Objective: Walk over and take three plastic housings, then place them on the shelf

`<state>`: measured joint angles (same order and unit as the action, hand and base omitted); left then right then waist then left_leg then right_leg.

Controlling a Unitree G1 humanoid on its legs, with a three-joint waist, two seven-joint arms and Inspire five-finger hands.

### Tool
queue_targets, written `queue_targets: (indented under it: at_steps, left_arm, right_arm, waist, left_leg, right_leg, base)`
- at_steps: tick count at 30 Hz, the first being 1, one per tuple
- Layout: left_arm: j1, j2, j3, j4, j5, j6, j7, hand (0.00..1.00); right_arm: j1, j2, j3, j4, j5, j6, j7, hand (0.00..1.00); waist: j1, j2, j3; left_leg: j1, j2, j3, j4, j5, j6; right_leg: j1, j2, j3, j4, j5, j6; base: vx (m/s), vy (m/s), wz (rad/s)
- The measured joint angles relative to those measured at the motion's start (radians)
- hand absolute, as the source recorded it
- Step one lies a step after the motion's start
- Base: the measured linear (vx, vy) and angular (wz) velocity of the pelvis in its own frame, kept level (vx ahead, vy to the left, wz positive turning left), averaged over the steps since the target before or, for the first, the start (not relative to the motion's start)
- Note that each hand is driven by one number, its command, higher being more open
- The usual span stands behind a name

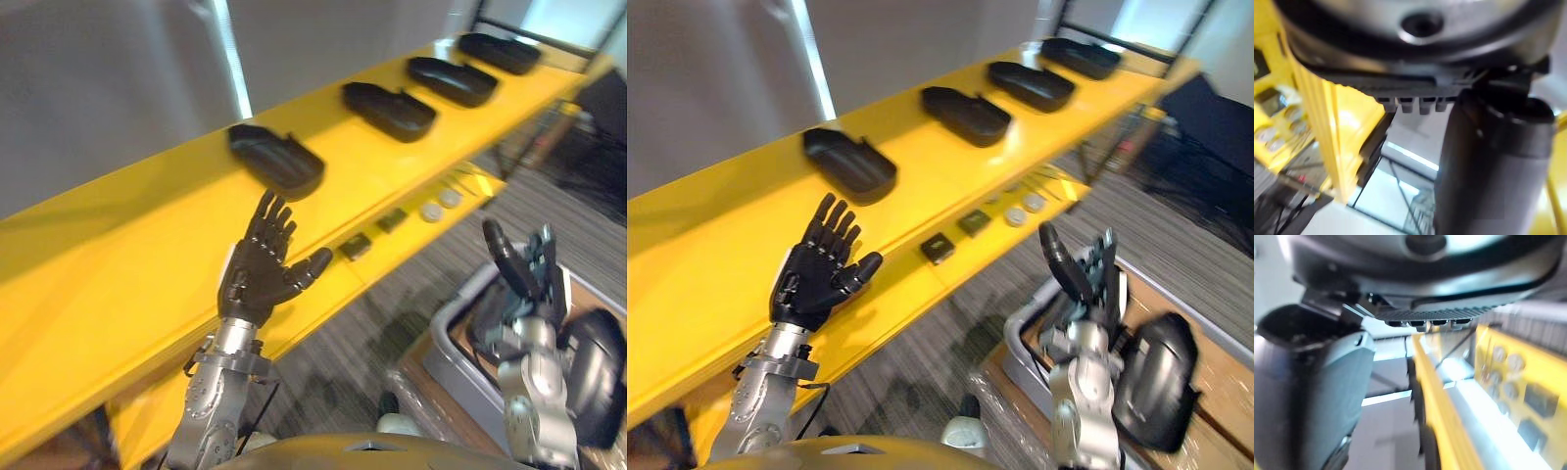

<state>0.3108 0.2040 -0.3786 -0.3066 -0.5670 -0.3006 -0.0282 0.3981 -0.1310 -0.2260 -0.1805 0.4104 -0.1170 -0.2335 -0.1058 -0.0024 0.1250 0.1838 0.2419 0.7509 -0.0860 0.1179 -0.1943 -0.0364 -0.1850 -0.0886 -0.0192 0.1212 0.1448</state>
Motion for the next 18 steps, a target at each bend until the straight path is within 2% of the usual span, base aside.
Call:
queue_targets:
  at_steps: [2, 5, 7, 8, 10, 11, 12, 13, 14, 16, 18]
  left_arm:
    - [-0.059, 0.0, -0.064, 0.002, 0.042, 0.0, 0.022, 1.0]
    - [-0.165, -0.002, -0.153, 0.023, 0.117, 0.0, 0.033, 1.0]
    - [-0.216, -0.002, -0.174, 0.036, 0.173, 0.002, 0.041, 1.0]
    - [-0.233, -0.002, -0.174, 0.035, 0.192, 0.003, 0.046, 1.0]
    - [-0.244, 0.008, -0.156, 0.034, 0.2, 0.008, 0.049, 1.0]
    - [-0.243, 0.012, -0.141, 0.028, 0.197, 0.024, 0.053, 1.0]
    - [-0.227, 0.022, -0.123, 0.022, 0.191, 0.031, 0.057, 1.0]
    - [-0.218, 0.027, -0.115, 0.02, 0.187, 0.037, 0.058, 1.0]
    - [-0.207, 0.029, -0.104, 0.02, 0.185, 0.047, 0.057, 1.0]
    - [-0.152, 0.029, -0.063, 0.007, 0.185, 0.063, 0.039, 1.0]
    - [-0.11, 0.03, -0.04, -0.009, 0.185, 0.064, 0.027, 1.0]
  right_arm:
    - [0.102, 0.021, 0.0, -0.039, 0.0, 0.0, 0.004, 1.0]
    - [0.153, 0.021, 0.001, -0.046, 0.048, 0.0, 0.032, 1.0]
    - [0.149, 0.015, 0.014, -0.054, 0.066, -0.002, 0.07, 1.0]
    - [0.143, 0.004, 0.033, -0.059, 0.066, -0.005, 0.089, 1.0]
    - [0.115, -0.021, 0.089, -0.06, 0.065, -0.006, 0.118, 1.0]
    - [0.084, -0.037, 0.127, -0.058, 0.065, -0.006, 0.128, 1.0]
    - [0.044, -0.05, 0.164, -0.042, 0.064, -0.006, 0.139, 1.0]
    - [0.024, -0.06, 0.182, -0.034, 0.064, -0.006, 0.141, 1.0]
    - [-0.005, -0.072, 0.204, -0.018, 0.064, -0.005, 0.142, 1.0]
    - [-0.052, -0.069, 0.243, 0.016, 0.062, -0.005, 0.141, 1.0]
    - [-0.062, -0.067, 0.269, 0.038, 0.044, -0.005, 0.14, 1.0]
  waist:
    - [-0.055, -0.004, -0.003]
    - [-0.094, -0.002, -0.005]
    - [-0.096, 0.001, -0.006]
    - [-0.093, 0.008, -0.007]
    - [-0.081, 0.025, -0.015]
    - [-0.051, 0.035, -0.016]
    - [-0.014, 0.05, -0.025]
    - [-0.003, 0.055, -0.029]
    - [0.008, 0.066, -0.038]
    - [0.027, 0.068, -0.041]
    - [0.047, 0.065, -0.041]
  left_leg:
    - [0.031, 0.01, 0.079, 0.001, -0.019, -0.011]
    - [0.047, 0.022, 0.124, 0.014, -0.037, -0.021]
    - [0.034, 0.037, 0.116, 0.08, -0.083, -0.009]
    - [0.028, 0.044, 0.087, 0.114, -0.113, 0.001]
    - [-0.005, 0.042, -0.091, 0.192, -0.226, 0.065]
    - [-0.037, 0.001, -0.27, 0.249, -0.315, 0.076]
    - [-0.053, -0.03, -0.409, 0.298, -0.374, 0.092]
    - [-0.06, -0.04, -0.466, 0.314, -0.402, 0.089]
    - [-0.076, -0.051, -0.496, 0.338, -0.426, 0.069]
    - [-0.094, -0.084, -0.489, 0.371, -0.446, 0.08]
    - [-0.107, -0.096, -0.491, 0.384, -0.451, 0.083]
  right_leg:
    - [-0.029, 0.03, 0.07, -0.001, 0.002, 0.0]
    - [-0.056, 0.06, 0.126, -0.002, 0.015, -0.005]
    - [-0.073, 0.07, 0.164, -0.002, 0.023, -0.007]
    - [-0.078, 0.076, 0.185, -0.002, 0.028, -0.01]
    - [-0.081, 0.088, 0.232, -0.003, 0.033, -0.013]
    - [-0.082, 0.091, 0.271, -0.003, 0.036, -0.011]
    - [-0.087, 0.099, 0.313, -0.004, 0.037, -0.008]
    - [-0.091, 0.103, 0.325, -0.004, 0.04, -0.005]
    - [-0.098, 0.1, 0.339, -0.005, 0.048, 0.008]
    - [-0.102, 0.065, 0.342, -0.01, 0.058, 0.023]
    - [-0.104, 0.05, 0.34, -0.018, 0.059, 0.026]
  base:
    - [0.02, -0.008, -1.01]
    - [0.02, -0.029, -0.7]
    - [0.0, -0.014, -0.6]
    - [-0.02, -0.01, -0.73]
    - [-0.04, 0.028, -0.69]
    - [-0.07, 0.137, -1.01]
    - [-0.08, 0.164, -1.05]
    - [-0.06, 0.197, -0.79]
    - [-0.04, 0.209, -0.33]
    - [-0.03, 0.215, -0.11]
    - [-0.02, 0.117, 0.06]
